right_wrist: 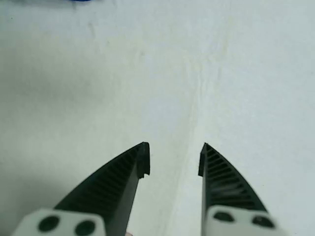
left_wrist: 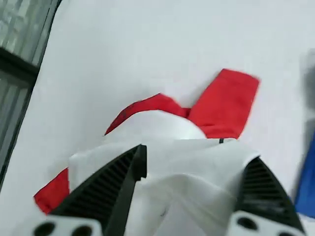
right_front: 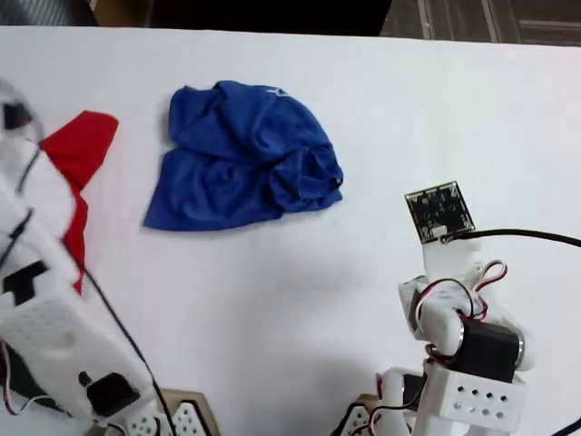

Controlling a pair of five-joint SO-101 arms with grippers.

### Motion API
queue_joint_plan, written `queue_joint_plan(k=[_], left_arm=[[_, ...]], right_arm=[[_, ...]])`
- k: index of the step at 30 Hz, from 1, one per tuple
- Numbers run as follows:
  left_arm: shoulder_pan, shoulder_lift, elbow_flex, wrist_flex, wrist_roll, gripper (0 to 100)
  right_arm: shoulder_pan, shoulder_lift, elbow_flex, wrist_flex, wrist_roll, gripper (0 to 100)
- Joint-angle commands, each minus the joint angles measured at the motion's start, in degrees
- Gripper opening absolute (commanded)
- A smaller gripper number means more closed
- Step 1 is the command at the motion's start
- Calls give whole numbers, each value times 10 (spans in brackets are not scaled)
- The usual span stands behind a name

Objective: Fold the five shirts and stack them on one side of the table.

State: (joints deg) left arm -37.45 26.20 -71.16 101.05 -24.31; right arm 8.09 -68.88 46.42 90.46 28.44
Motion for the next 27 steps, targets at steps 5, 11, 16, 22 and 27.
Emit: queue_joint_plan(k=[5,11,16,22,27], left_arm=[[119,-42,58,8,52,317],[75,-41,145,-18,47,317],[-72,-41,201,-85,16,317],[-293,-42,176,-244,-28,316],[-387,-44,156,-353,-25,316]], right_arm=[[5,-7,-3,-8,4,176],[6,-7,-3,-8,4,176],[6,-7,-3,-8,4,176],[4,-7,-3,-8,4,176],[4,-7,-3,-8,4,176]])
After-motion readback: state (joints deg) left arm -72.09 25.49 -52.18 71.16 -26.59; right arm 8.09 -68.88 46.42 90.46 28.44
